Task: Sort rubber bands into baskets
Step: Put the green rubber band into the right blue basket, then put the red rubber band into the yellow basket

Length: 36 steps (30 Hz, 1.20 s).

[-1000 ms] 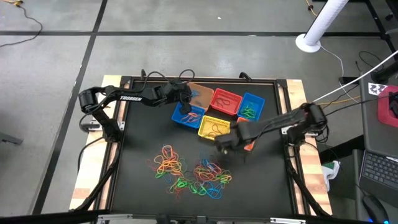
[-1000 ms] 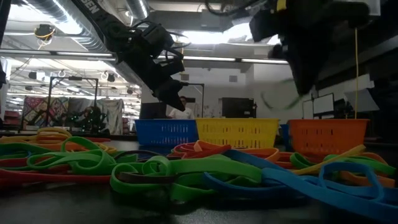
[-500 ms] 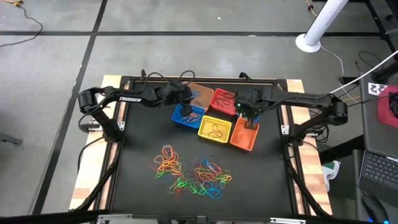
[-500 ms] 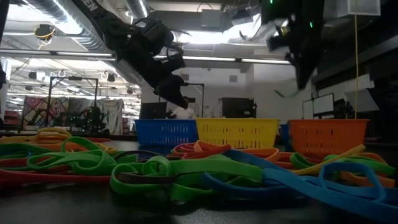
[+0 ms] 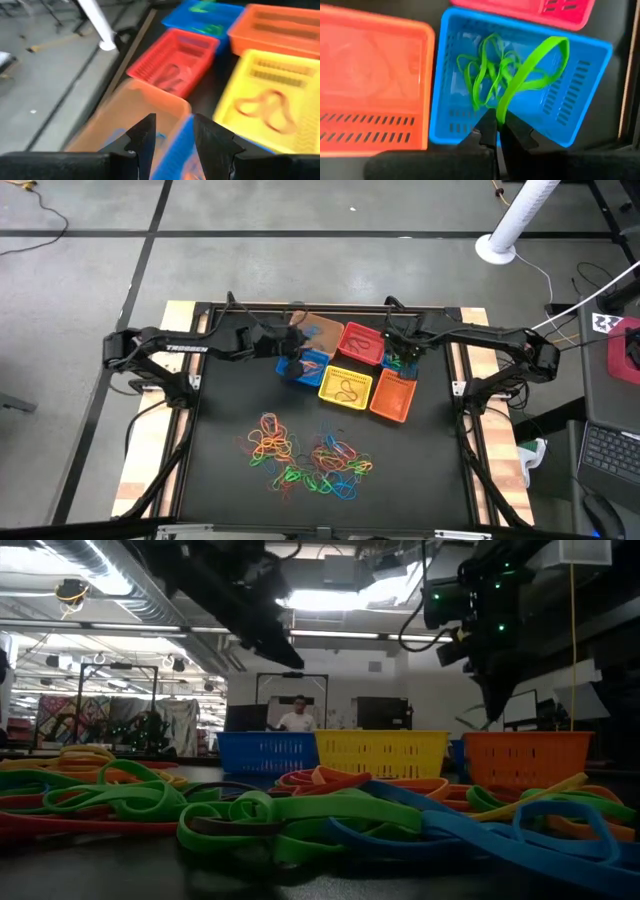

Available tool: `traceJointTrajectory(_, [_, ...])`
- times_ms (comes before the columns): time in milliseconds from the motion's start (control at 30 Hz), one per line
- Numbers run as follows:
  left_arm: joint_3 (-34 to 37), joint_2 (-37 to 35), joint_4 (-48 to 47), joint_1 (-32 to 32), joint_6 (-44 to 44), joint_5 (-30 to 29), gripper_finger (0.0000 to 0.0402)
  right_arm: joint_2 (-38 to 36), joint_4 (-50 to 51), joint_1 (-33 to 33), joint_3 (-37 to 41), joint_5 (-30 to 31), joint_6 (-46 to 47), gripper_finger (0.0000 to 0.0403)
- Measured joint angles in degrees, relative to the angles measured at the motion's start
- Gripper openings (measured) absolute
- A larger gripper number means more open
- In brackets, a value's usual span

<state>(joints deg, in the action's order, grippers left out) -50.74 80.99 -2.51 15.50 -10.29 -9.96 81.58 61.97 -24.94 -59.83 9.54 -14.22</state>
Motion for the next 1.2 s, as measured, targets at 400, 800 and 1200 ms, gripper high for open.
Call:
traceJointTrajectory(400, [0.0,-4.9,-21.1,-11.6,15.0,8.7,0.0129,0.0,-3.6,-0.2,0.0,0.4,0.2,0.0054])
traceJointTrajectory(800, [0.0,0.0,-15.9,-18.9,26.9,9.9,0.0129,0.0,-5.9,-0.2,0.0,0.4,0.5,0.0153])
traceJointTrajectory(1200, [0.0,1.7,-23.9,-24.2,32.0,9.8,0.0129,0.0,-6.0,-0.2,0.0,-0.2,0.6,0.0157])
